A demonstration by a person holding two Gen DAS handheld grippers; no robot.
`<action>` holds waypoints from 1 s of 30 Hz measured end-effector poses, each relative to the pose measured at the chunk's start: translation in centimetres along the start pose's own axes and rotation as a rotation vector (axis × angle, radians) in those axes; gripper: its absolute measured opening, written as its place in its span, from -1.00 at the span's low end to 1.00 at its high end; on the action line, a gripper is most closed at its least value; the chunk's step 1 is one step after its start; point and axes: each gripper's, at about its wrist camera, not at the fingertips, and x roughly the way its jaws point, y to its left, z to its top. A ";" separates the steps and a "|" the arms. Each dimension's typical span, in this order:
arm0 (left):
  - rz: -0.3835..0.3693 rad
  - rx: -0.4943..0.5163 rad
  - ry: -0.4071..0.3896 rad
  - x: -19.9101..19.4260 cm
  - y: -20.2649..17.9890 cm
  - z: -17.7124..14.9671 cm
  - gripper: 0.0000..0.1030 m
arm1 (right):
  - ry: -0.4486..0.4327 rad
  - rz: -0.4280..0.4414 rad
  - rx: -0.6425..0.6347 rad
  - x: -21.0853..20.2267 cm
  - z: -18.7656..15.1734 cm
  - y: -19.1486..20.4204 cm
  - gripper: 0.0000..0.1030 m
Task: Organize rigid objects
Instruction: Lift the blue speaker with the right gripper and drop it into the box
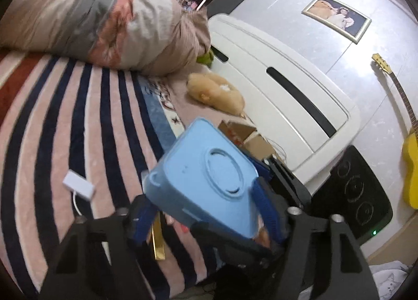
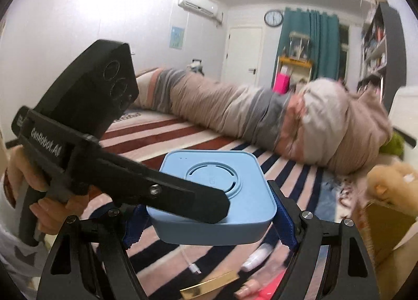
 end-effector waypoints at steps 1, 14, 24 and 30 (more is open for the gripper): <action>0.007 0.019 0.000 -0.1 -0.7 0.1 0.14 | -0.005 -0.007 0.003 -0.4 0.2 -0.2 0.53; 0.049 0.317 0.017 4.2 -10.7 2.4 0.14 | -0.017 -0.149 0.108 -7.6 0.9 -5.7 0.53; 0.080 0.433 0.084 10.1 -15.9 2.7 0.18 | 0.012 -0.260 0.137 -10.7 -0.9 -10.0 0.53; 0.112 0.471 0.139 13.5 -17.1 2.6 0.19 | 0.081 -0.281 0.185 -10.9 -2.0 -12.5 0.53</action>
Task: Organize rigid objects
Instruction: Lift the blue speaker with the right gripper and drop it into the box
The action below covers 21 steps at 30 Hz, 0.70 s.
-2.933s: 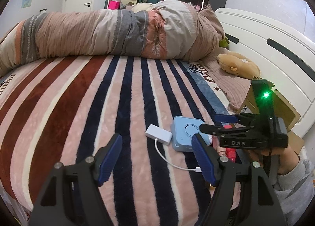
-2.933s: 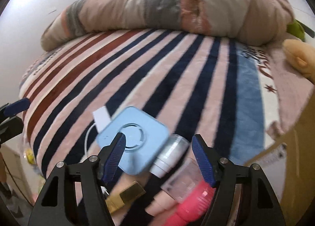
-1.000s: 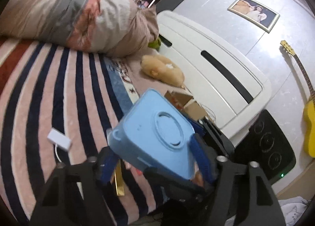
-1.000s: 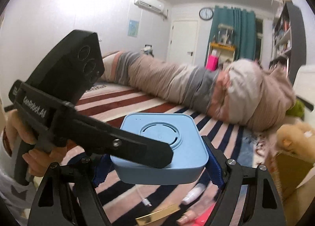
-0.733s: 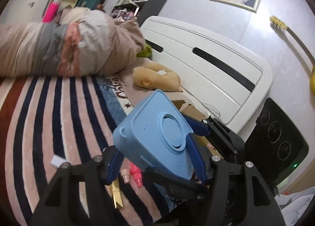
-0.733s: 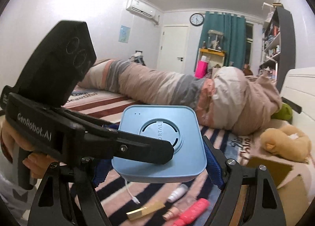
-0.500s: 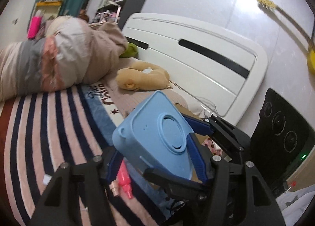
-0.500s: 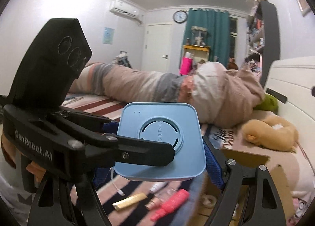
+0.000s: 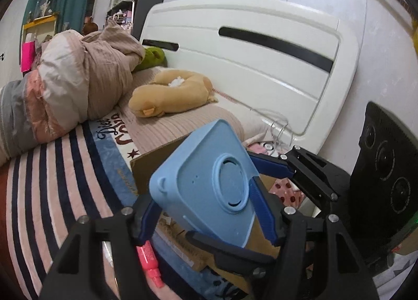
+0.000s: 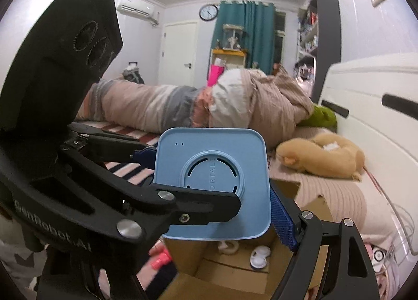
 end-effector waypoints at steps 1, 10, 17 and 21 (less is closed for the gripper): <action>-0.004 -0.002 0.016 0.6 0.0 0.0 0.20 | 0.025 -0.002 0.006 0.4 -0.2 -0.5 0.53; 0.021 -0.010 0.065 3.8 0.6 0.4 0.03 | 0.120 -0.019 0.020 2.6 -2.2 -2.2 0.53; 0.054 0.033 0.065 4.7 0.3 0.7 -0.14 | 0.187 0.016 0.066 4.7 -3.0 -3.7 0.53; 0.069 0.078 0.095 5.5 -0.1 0.1 -0.19 | 0.264 0.050 0.104 5.9 -3.4 -4.5 0.53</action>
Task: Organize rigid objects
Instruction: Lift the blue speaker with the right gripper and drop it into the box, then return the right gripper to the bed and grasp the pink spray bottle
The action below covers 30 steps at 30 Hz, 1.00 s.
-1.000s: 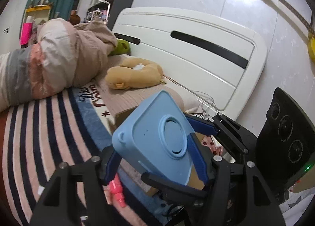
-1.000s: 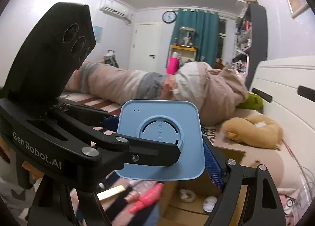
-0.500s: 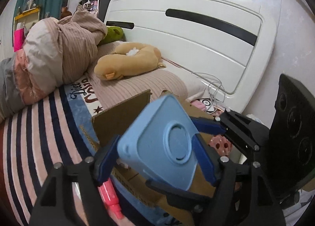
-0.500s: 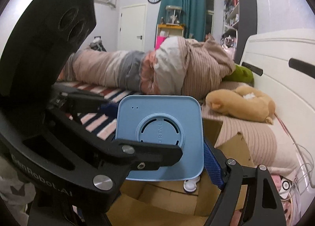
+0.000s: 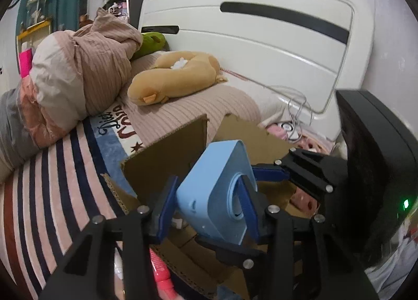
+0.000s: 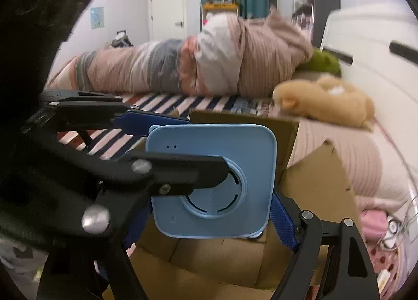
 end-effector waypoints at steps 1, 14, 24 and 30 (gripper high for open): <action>-0.004 -0.002 0.005 0.2 0.0 -0.1 -0.20 | 0.011 0.003 0.002 0.2 -0.1 -0.1 0.53; -0.053 -0.021 0.056 1.2 -0.4 -0.7 -0.18 | 0.100 -0.019 -0.013 1.1 -1.0 0.1 0.60; -0.014 -0.077 -0.033 -3.2 0.8 -1.2 0.31 | 0.061 -0.048 -0.058 -1.2 -0.5 2.0 0.80; 0.064 -0.138 -0.121 -8.1 3.3 -2.7 0.38 | -0.016 -0.117 -0.078 -3.2 1.2 4.7 0.85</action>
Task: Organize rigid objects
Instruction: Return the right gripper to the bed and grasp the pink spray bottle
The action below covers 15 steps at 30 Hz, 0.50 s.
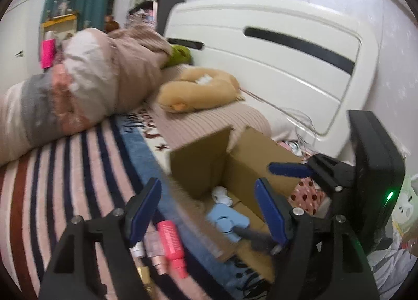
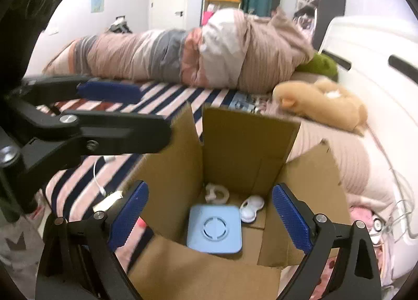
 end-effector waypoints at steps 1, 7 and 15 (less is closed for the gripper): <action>0.021 -0.014 -0.020 -1.0 0.8 -0.2 0.39 | -0.028 -0.014 -0.003 -0.5 0.5 0.5 0.85; 0.163 -0.099 -0.102 -6.5 6.5 -2.9 0.45 | -0.092 0.143 -0.063 -2.0 3.0 5.8 0.89; 0.303 -0.241 -0.095 -9.1 13.5 -9.8 0.45 | -0.013 0.228 -0.024 2.3 1.6 13.2 0.29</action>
